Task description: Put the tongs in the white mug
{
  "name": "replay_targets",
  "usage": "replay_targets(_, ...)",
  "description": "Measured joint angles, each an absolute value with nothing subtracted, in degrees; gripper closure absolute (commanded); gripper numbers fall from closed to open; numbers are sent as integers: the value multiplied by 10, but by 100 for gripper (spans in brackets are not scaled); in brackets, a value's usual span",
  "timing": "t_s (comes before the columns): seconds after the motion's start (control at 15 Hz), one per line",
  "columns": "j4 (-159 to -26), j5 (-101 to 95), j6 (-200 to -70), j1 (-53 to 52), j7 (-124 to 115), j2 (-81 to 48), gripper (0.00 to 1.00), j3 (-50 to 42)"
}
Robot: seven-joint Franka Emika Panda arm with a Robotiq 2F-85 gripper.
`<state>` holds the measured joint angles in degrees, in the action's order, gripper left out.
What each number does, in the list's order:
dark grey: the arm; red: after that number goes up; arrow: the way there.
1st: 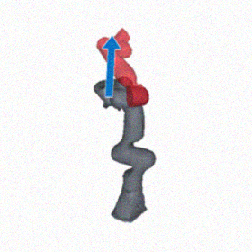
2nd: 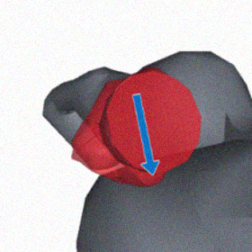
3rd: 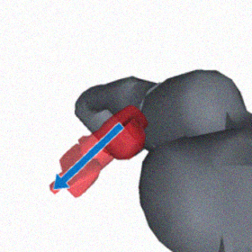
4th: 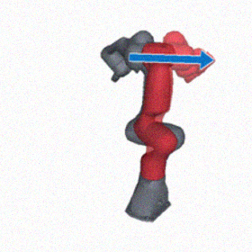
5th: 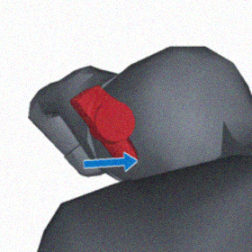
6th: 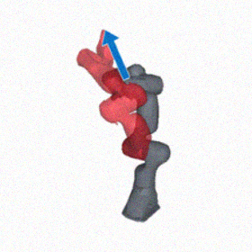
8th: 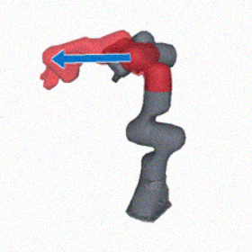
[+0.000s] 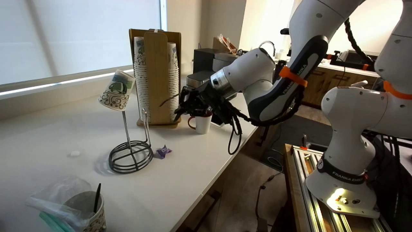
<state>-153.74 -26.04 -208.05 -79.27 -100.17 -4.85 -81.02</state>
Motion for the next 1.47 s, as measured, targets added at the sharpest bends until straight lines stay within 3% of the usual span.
replay_targets(0.27, -1570, -195, -2090, -713, -978, 30, 98, -719)
replay_targets(0.53, -1576, -207, -2081, -718, -1038, 75, 98, -729)
replay_targets(0.6, -1576, -206, -2081, -718, -1047, 79, 92, -732)
replay_targets(0.87, -1576, -196, -2081, -718, -1054, 78, 92, -734)
replay_targets(0.93, -1576, -195, -2081, -718, -1055, 77, 98, -734)
replay_targets(1.47, -1571, -194, -2081, -711, -1065, 90, 98, -743)
